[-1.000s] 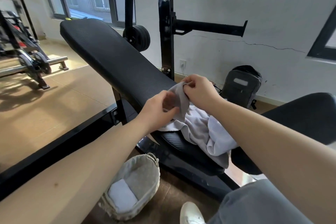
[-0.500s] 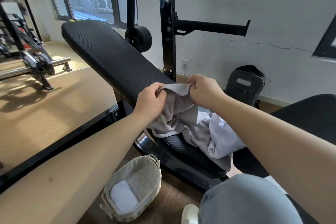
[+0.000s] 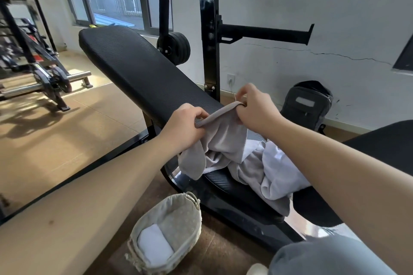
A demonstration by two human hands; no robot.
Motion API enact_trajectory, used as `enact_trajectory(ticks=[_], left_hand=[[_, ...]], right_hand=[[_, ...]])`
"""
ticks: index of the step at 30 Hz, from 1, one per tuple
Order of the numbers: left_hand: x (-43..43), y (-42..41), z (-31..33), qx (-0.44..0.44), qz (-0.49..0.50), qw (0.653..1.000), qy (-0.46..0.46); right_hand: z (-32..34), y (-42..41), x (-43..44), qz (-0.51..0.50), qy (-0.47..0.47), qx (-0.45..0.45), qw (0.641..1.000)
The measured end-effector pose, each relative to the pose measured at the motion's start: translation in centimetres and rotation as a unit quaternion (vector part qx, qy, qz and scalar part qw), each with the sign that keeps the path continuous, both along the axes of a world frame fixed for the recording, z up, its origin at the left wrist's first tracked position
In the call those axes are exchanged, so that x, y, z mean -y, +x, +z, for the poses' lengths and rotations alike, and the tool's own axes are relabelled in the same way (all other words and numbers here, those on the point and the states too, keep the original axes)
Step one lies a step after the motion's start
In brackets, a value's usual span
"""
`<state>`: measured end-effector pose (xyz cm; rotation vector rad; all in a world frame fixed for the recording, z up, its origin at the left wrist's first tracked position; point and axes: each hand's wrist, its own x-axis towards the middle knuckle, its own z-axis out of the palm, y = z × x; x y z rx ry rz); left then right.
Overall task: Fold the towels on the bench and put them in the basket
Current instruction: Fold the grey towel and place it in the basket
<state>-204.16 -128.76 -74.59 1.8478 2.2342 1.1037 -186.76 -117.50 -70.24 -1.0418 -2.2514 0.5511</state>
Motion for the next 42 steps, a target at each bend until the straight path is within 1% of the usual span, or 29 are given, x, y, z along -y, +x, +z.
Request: enact_trajectory(ticks=[1, 4, 8, 11, 14, 17, 19, 22, 24, 27, 30, 33, 36, 39, 42], left_hand=[[0.1, -0.3, 0.0, -0.014, 0.011, 1.0, -0.004], [0.3, -1.4, 0.3, -0.036, 0.06, 0.997, -0.013], [1.0, -3.7, 0.3, -0.064, 0.12, 0.988, -0.071], [1.4, -5.6, -0.1, -0.049, 0.161, 0.983, -0.077], [1.4, -7.1, 0.1, -0.025, 0.192, 0.98, -0.052], [1.2, -8.0, 0.6, -0.019, 0.199, 0.979, -0.031], [0.9, -8.4, 0.8, -0.021, 0.186, 0.982, -0.012], [0.6, -9.0, 0.8, 0.018, 0.143, 0.989, 0.024], [0.5, -9.4, 0.9, 0.027, 0.122, 0.992, 0.03], [0.1, -10.2, 1.2, 0.004, 0.12, 0.991, 0.05], [-0.3, -11.4, 1.8, 0.01, 0.144, 0.988, 0.061], [-0.4, -12.6, 2.5, 0.016, 0.174, 0.982, 0.077], [-0.6, -14.1, 2.9, 0.022, 0.205, 0.974, 0.098], [-0.9, -15.7, 3.1, 0.041, 0.233, 0.966, 0.101], [-0.9, -17.0, 3.2, 0.039, 0.239, 0.965, 0.096]], right_hand=[[0.0, 0.0, -0.4, -0.013, -0.009, -0.013, 1.0], [0.4, -0.4, -1.6, -0.035, 0.011, -0.02, 0.999], [0.8, -1.7, -2.8, -0.036, 0.031, -0.038, 0.998], [1.1, -2.9, -3.9, -0.035, 0.042, -0.051, 0.997], [1.2, -4.1, -5.0, -0.039, 0.044, -0.064, 0.996], [1.3, -5.2, -5.6, -0.051, 0.021, -0.076, 0.996], [1.2, -5.9, -6.0, -0.059, -0.009, -0.094, 0.994], [1.1, -7.1, -6.7, -0.065, -0.129, -0.176, 0.974], [1.0, -7.8, -7.3, -0.067, -0.178, -0.211, 0.959], [0.8, -8.6, -8.4, -0.056, -0.189, -0.248, 0.948], [0.7, -9.7, -9.6, -0.048, -0.188, -0.268, 0.944], [0.8, -11.2, -10.7, -0.033, -0.23, -0.296, 0.927], [0.9, -12.9, -11.8, -0.024, -0.242, -0.302, 0.922], [0.9, -14.4, -12.7, -0.018, -0.248, -0.305, 0.919], [0.9, -15.9, -13.5, -0.013, -0.25, -0.307, 0.918]])
